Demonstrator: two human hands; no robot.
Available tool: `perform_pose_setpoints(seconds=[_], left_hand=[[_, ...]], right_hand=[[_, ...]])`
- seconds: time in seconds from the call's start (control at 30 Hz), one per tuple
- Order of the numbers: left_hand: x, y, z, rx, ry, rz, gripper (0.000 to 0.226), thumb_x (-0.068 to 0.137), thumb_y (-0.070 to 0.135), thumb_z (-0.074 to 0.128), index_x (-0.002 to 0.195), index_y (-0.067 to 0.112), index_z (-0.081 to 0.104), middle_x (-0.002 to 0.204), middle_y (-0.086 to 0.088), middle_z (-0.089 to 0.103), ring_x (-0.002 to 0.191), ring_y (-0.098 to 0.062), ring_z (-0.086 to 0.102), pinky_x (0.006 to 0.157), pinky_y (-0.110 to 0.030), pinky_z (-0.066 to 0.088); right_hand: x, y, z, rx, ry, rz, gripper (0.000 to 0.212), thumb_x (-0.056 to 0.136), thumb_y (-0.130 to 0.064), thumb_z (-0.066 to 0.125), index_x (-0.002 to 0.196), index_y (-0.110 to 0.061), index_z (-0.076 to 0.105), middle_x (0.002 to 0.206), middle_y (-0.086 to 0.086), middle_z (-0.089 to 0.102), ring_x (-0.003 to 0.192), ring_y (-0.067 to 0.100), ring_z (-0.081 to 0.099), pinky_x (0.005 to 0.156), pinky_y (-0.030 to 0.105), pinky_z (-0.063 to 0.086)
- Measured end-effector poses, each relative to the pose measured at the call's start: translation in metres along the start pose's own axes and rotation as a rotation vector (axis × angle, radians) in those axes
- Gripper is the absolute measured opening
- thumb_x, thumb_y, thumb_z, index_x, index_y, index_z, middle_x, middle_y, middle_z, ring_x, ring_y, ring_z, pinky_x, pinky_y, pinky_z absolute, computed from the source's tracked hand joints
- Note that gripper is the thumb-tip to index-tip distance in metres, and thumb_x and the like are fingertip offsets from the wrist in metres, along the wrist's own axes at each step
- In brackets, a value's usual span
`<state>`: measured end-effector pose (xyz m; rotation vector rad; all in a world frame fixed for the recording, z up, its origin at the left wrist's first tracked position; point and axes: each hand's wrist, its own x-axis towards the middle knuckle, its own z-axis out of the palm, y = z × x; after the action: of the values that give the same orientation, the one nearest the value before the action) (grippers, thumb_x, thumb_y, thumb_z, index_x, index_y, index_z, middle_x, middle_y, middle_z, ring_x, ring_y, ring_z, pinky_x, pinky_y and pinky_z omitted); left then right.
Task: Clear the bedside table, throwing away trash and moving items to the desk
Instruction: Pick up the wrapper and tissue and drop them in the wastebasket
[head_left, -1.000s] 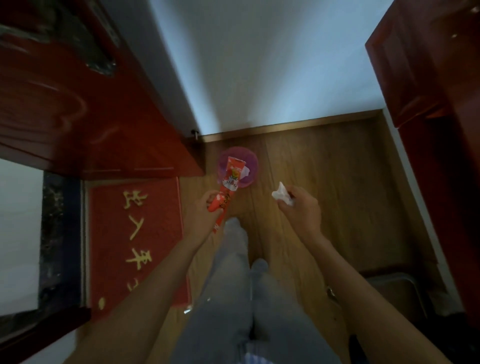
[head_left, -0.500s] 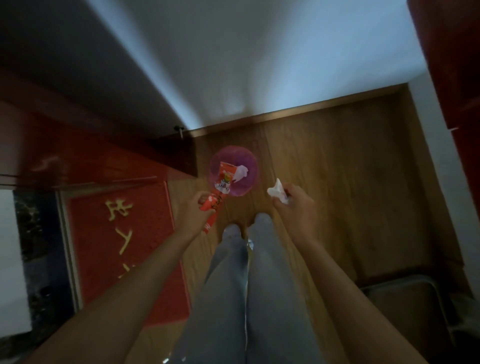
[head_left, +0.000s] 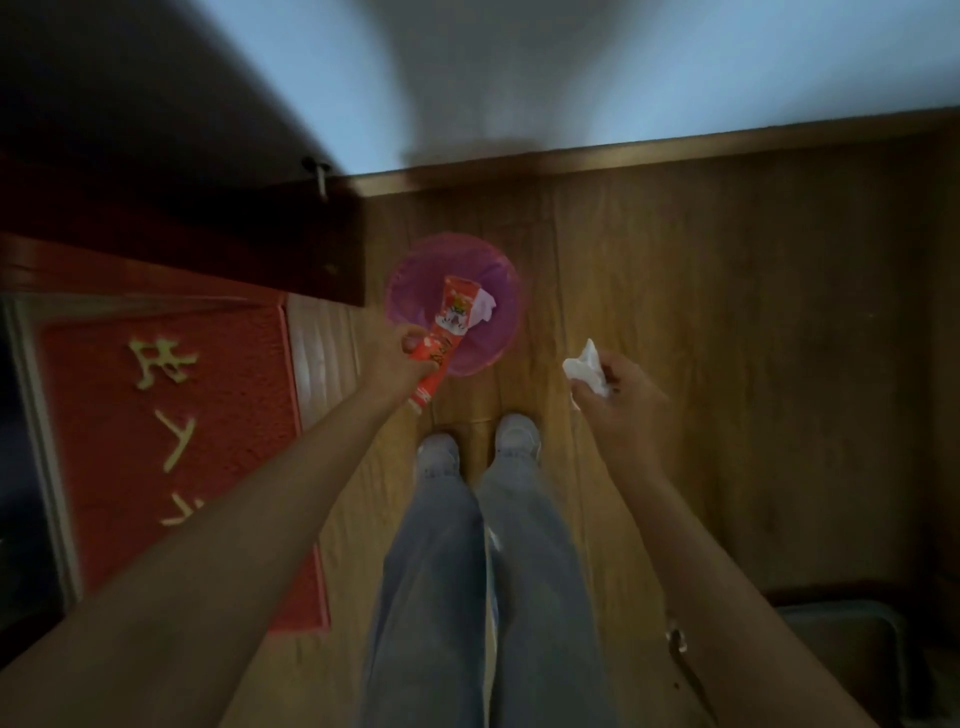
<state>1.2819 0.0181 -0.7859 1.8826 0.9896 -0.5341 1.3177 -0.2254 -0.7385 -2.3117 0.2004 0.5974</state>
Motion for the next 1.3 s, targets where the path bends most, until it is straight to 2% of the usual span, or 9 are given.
perform_pose_setpoints(seconds=[0.1,0.3,0.47,0.63,0.8,0.9,1.0,1.17,1.3], left_hand=[[0.027,-0.015,0.019,0.075,-0.069,-0.067,0.050,0.075,0.001,0.072,0.121,0.008,0.057,0.121,-0.015,0.058,0.097,-0.021,0.055,0.077,-0.029,0.046],[0.071,-0.028,0.037,0.185,-0.090,-0.032,0.047,0.073,-0.001,0.070,0.118,0.008,0.060,0.118,-0.016,0.063,0.096,-0.020,0.057,0.076,-0.027,0.045],[0.073,-0.030,0.028,0.304,-0.079,0.040,0.027,0.091,0.016,0.057,0.114,0.005,0.063,0.113,-0.016,0.066,0.105,-0.031,0.060,0.087,-0.034,0.048],[0.050,-0.021,0.005,0.512,0.056,0.329,0.032,0.092,0.010,0.054,0.121,-0.002,0.058,0.121,-0.020,0.060,0.113,-0.036,0.056,0.092,-0.035,0.039],[0.035,-0.016,-0.009,0.643,0.118,0.374,0.047,0.093,0.022,0.053,0.137,0.009,0.045,0.141,-0.014,0.046,0.131,-0.030,0.040,0.109,-0.042,0.031],[0.034,-0.021,-0.011,0.639,0.148,0.399,0.047,0.095,0.026,0.050,0.138,0.009,0.044,0.144,-0.014,0.044,0.134,-0.028,0.038,0.111,-0.040,0.027],[0.038,-0.031,-0.014,0.627,0.146,0.384,0.051,0.095,0.030,0.050,0.141,0.011,0.040,0.146,-0.013,0.041,0.136,-0.028,0.036,0.114,-0.038,0.023],[0.055,-0.045,-0.024,0.690,0.142,0.341,0.053,0.094,0.031,0.045,0.144,0.019,0.032,0.149,-0.004,0.036,0.136,-0.021,0.033,0.112,-0.033,0.023],[0.052,-0.040,-0.040,0.637,0.225,0.354,0.042,0.092,0.022,0.051,0.133,0.012,0.048,0.136,-0.010,0.050,0.124,-0.027,0.045,0.101,-0.033,0.028]], right_hand=[[0.016,0.007,0.011,-0.034,-0.011,-0.044,0.017,0.085,-0.024,0.066,0.098,-0.013,0.064,0.086,-0.002,0.064,0.070,0.003,0.057,0.057,0.011,0.042],[0.042,0.015,0.027,-0.073,-0.060,-0.074,0.012,0.085,-0.025,0.066,0.093,-0.017,0.063,0.082,-0.002,0.064,0.072,0.011,0.060,0.062,0.026,0.049],[0.049,0.008,0.038,-0.083,-0.123,-0.069,0.014,0.085,-0.025,0.066,0.098,-0.019,0.064,0.081,-0.007,0.061,0.073,0.010,0.061,0.065,0.029,0.052],[0.056,-0.014,0.051,-0.072,-0.155,-0.108,0.014,0.087,-0.025,0.064,0.095,-0.013,0.066,0.080,-0.005,0.062,0.074,0.016,0.063,0.066,0.033,0.052],[0.075,-0.024,0.082,-0.152,-0.263,-0.118,0.022,0.092,-0.027,0.056,0.099,-0.009,0.066,0.093,0.008,0.068,0.084,0.022,0.064,0.078,0.043,0.053],[0.092,-0.028,0.107,-0.257,-0.335,-0.073,0.033,0.089,-0.025,0.057,0.119,-0.014,0.058,0.117,0.009,0.062,0.106,0.025,0.058,0.092,0.039,0.047],[0.107,-0.028,0.136,-0.310,-0.372,-0.149,0.036,0.088,-0.024,0.059,0.121,-0.008,0.057,0.114,0.013,0.062,0.105,0.028,0.058,0.088,0.041,0.048],[0.127,-0.036,0.173,-0.346,-0.336,-0.200,0.044,0.083,-0.027,0.065,0.125,-0.014,0.056,0.119,0.011,0.061,0.109,0.028,0.057,0.089,0.039,0.048],[0.134,-0.040,0.180,-0.416,-0.417,-0.199,0.062,0.078,-0.035,0.070,0.133,-0.015,0.048,0.130,0.008,0.053,0.123,0.026,0.046,0.098,0.044,0.043]])
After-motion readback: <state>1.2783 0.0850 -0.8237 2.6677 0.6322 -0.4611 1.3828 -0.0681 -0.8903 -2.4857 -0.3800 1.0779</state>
